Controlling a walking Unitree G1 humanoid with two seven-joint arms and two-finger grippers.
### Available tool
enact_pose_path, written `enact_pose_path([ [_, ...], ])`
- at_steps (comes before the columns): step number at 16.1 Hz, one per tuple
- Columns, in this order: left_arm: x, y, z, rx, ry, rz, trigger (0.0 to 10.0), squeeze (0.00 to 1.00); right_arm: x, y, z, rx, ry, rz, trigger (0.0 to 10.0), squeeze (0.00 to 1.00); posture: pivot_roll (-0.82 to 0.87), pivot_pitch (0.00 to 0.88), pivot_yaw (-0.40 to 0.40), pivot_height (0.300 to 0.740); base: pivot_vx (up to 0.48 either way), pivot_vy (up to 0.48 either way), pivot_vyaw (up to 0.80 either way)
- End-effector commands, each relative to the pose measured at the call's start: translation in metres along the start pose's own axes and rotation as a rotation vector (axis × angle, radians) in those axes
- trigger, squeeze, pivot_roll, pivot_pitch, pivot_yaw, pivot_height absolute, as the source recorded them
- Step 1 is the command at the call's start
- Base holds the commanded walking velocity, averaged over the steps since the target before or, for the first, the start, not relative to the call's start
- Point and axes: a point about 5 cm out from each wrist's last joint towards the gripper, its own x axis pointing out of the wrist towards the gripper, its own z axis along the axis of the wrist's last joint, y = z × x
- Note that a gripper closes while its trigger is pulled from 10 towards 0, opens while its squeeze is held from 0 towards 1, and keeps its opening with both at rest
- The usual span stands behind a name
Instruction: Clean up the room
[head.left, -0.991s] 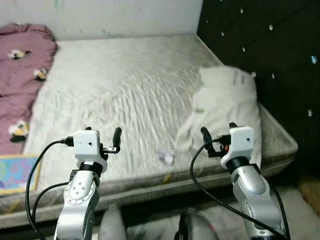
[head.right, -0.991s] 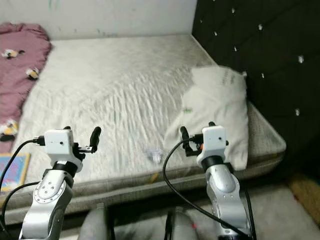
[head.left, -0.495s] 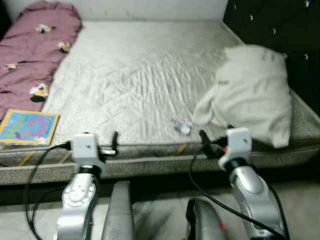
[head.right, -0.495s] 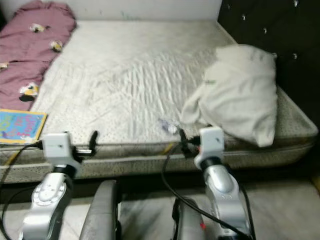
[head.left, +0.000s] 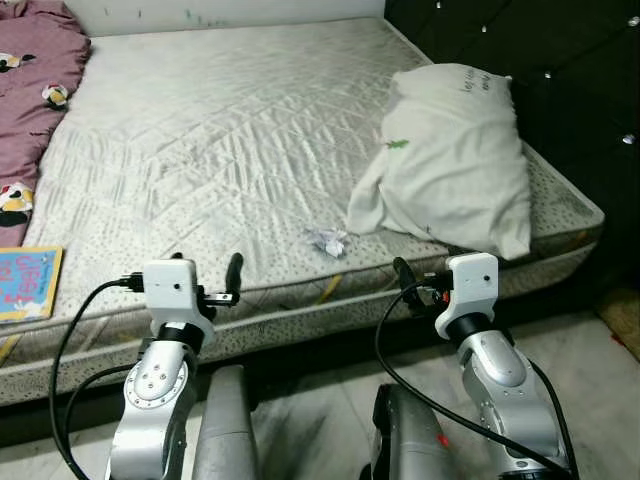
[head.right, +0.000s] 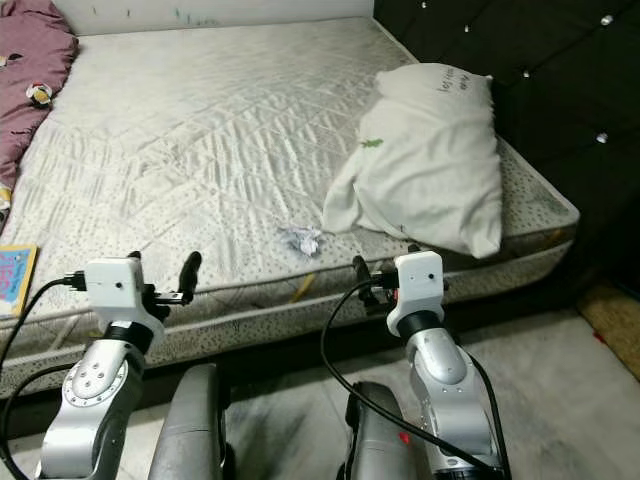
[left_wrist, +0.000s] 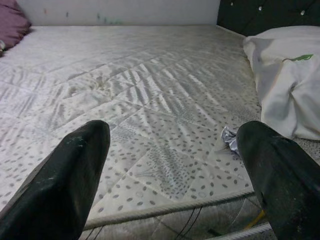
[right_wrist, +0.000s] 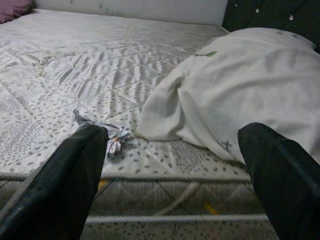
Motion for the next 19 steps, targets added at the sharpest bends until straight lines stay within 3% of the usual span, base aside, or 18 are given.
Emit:
enact_pose_path([
  [1, 0.002, 0.001, 0.003, -0.002, -0.008, 0.001, 10.0, 0.00, 0.003, 0.004, 0.006, -0.012, -0.028, 0.028, 10.0, 0.00, 0.02, 0.042, -0.015, 0.580, 0.352, 0.000, 0.00],
  [5, 0.001, 0.000, 0.003, -0.005, -0.006, -0.001, 10.0, 0.00, 0.003, 0.005, 0.006, -0.014, -0.030, 0.035, 10.0, 0.00, 0.02, 0.035, -0.017, 0.580, 0.360, 0.000, 0.70],
  [10, 0.001, 0.000, 0.001, 0.000, 0.002, 0.000, 10.0, 0.00, 0.003, 0.004, 0.004, 0.000, -0.022, 0.032, 10.0, 0.00, 0.02, 0.030, -0.018, 0.580, 0.343, 0.000, 0.00],
  [14, 0.001, 0.003, -0.002, 0.017, 0.026, 0.041, 10.0, 0.00, 0.002, 0.005, 0.004, -0.010, -0.020, 0.074, 10.0, 0.00, 0.03, 0.036, -0.034, 0.575, 0.000, 0.000, 0.00],
  [19, -0.013, 0.018, -0.004, 0.063, 0.072, 0.113, 10.0, 0.00, 0.013, 0.016, 0.003, -0.018, 0.017, 0.185, 10.0, 0.00, 0.08, 0.087, -0.046, 0.525, 0.000, 0.000, 0.00],
])
